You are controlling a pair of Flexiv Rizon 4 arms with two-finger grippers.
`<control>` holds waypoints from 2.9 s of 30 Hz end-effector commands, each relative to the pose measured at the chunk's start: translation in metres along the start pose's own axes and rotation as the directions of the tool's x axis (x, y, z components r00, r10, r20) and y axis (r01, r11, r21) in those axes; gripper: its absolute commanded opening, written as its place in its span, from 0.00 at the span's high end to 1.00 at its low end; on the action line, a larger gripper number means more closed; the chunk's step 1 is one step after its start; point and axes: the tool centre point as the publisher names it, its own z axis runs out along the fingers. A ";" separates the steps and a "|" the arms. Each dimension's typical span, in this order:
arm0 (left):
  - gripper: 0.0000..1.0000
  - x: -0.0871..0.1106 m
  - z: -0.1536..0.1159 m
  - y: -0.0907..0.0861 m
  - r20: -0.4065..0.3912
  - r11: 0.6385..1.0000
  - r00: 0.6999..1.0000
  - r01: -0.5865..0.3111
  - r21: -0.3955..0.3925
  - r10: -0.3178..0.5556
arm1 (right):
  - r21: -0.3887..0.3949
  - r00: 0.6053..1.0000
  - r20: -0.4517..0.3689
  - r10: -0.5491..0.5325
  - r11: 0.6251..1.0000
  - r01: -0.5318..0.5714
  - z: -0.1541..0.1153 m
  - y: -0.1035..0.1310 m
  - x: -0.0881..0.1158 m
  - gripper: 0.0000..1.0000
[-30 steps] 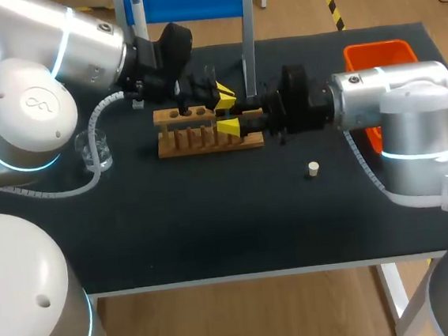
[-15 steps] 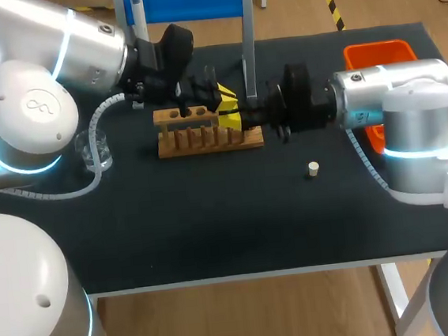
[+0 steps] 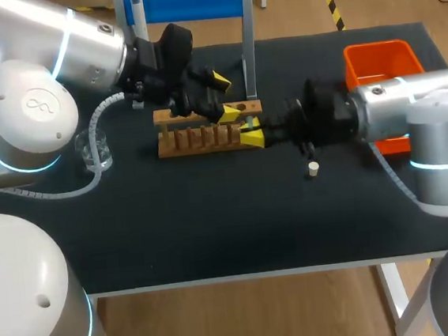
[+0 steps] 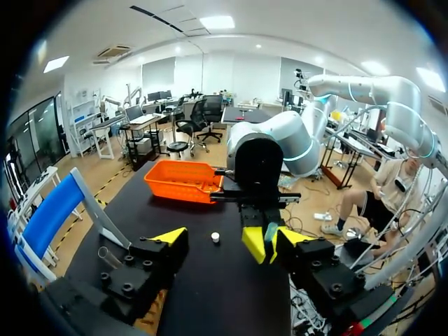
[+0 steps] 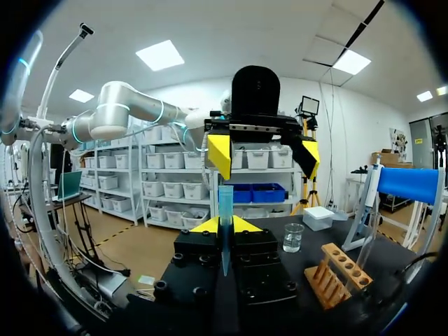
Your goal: Invert the test tube, pick up the pipette, mount the tip to pipette, aspirate from beaker and dispense into the tube, eject the tip, return the pipette, and cap with the stopper.
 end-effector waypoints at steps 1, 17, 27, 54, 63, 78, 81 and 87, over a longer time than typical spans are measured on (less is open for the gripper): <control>0.00 -0.001 0.000 0.000 -0.002 1.000 1.000 -0.001 0.000 0.001 | -0.004 1.000 0.017 -0.006 1.000 0.006 -0.039 0.004 0.027 1.00; 0.00 -0.001 0.000 0.000 -0.002 1.000 1.000 -0.001 0.000 0.001 | -0.031 1.000 0.024 -0.012 0.999 0.013 -0.096 -0.015 0.075 1.00; 0.00 -0.001 0.000 0.000 -0.002 1.000 1.000 -0.001 0.000 0.001 | -0.020 1.000 0.027 0.008 1.000 -0.007 -0.108 -0.031 0.076 1.00; 0.00 -0.001 0.000 0.000 -0.002 1.000 1.000 -0.001 0.000 0.001 | 0.017 0.999 0.027 0.021 1.000 -0.022 -0.111 -0.039 0.065 1.00; 0.00 -0.028 -0.002 0.013 0.083 0.997 0.994 0.071 -0.031 -0.069 | 0.017 0.999 0.027 0.021 1.000 -0.022 -0.111 -0.039 0.065 1.00; 0.00 -0.101 -0.031 0.040 0.375 0.965 0.897 0.262 -0.021 -0.236 | 0.017 0.999 0.027 0.021 1.000 -0.022 -0.111 -0.039 0.065 1.00; 0.00 -0.113 -0.035 0.042 0.454 0.952 0.848 0.306 0.003 -0.274 | 0.017 0.999 0.027 0.021 1.000 -0.022 -0.111 -0.039 0.065 1.00; 0.00 -0.133 -0.036 0.043 0.575 0.928 0.745 0.364 0.074 -0.338 | 0.017 0.999 0.027 0.021 1.000 -0.022 -0.111 -0.039 0.065 1.00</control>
